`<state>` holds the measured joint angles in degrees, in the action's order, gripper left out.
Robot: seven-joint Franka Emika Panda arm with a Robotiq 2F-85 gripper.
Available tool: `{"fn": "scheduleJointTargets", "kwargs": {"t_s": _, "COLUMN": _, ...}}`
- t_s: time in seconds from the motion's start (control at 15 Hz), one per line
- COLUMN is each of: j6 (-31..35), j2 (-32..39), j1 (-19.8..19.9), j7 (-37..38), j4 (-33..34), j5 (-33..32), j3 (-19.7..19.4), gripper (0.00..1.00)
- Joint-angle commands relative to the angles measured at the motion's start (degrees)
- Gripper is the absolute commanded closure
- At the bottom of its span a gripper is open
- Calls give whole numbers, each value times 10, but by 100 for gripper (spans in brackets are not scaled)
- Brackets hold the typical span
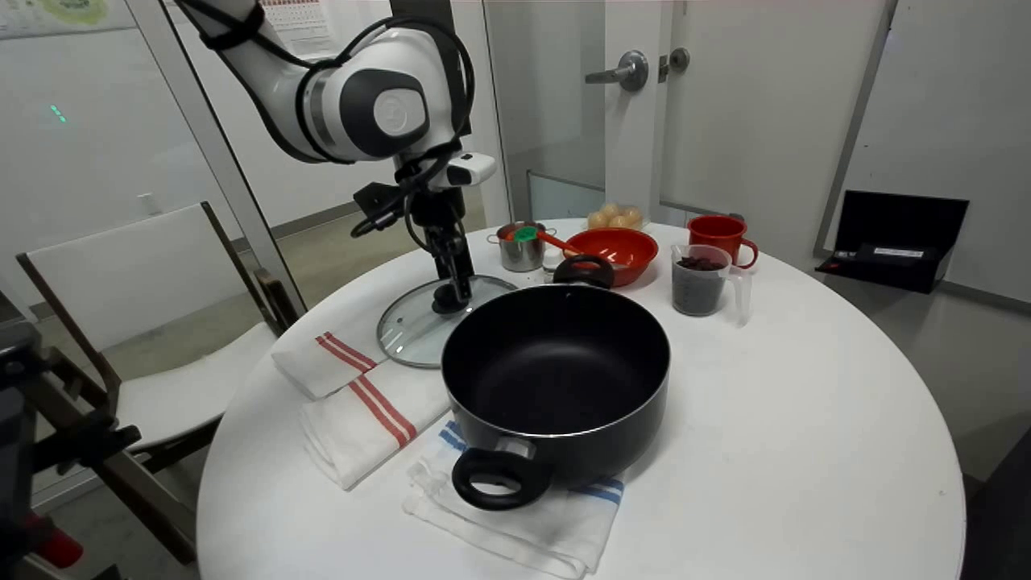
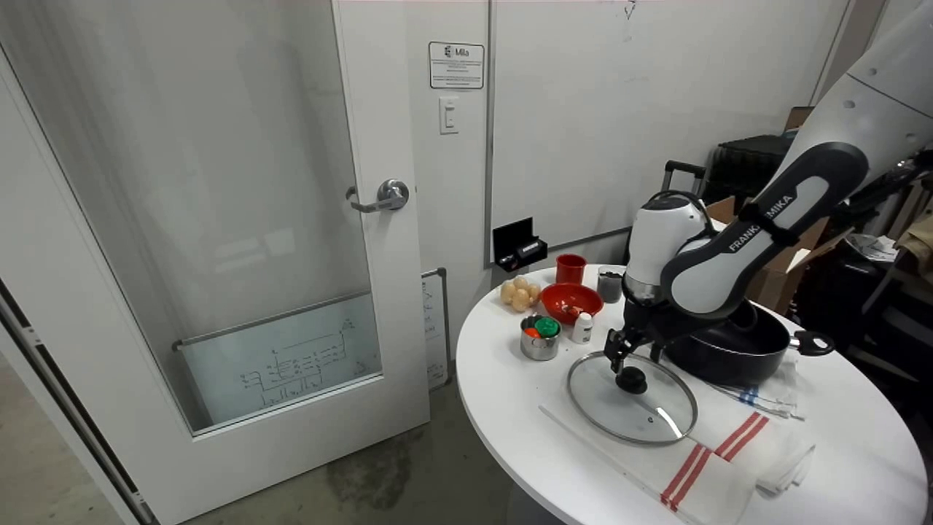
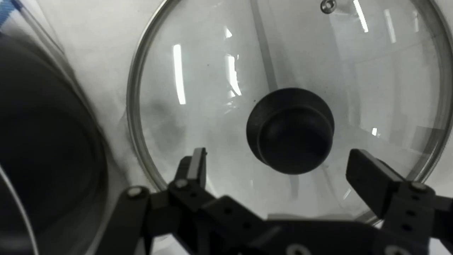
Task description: Put the glass lid on the pot.
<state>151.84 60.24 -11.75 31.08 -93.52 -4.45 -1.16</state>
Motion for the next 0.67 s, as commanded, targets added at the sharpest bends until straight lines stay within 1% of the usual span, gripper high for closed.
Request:
{"fn": "scheduleJointTargets", "kwargs": {"t_s": 0.0, "j6": -19, "j2": 21, "j1": -13, "j7": -26, "j4": 32, "j5": 33, "j3": -8, "gripper": 0}}
{"fn": "scheduleJointTargets", "kwargs": {"t_s": 0.53, "j6": -27, "j2": 34, "j1": -18, "j7": -29, "j4": 39, "j5": 48, "j3": -12, "gripper": 0}}
{"fn": "scheduleJointTargets", "kwargs": {"t_s": 0.6, "j6": -27, "j2": 35, "j1": -18, "j7": -29, "j4": 39, "j5": 48, "j3": -12, "gripper": 25}}
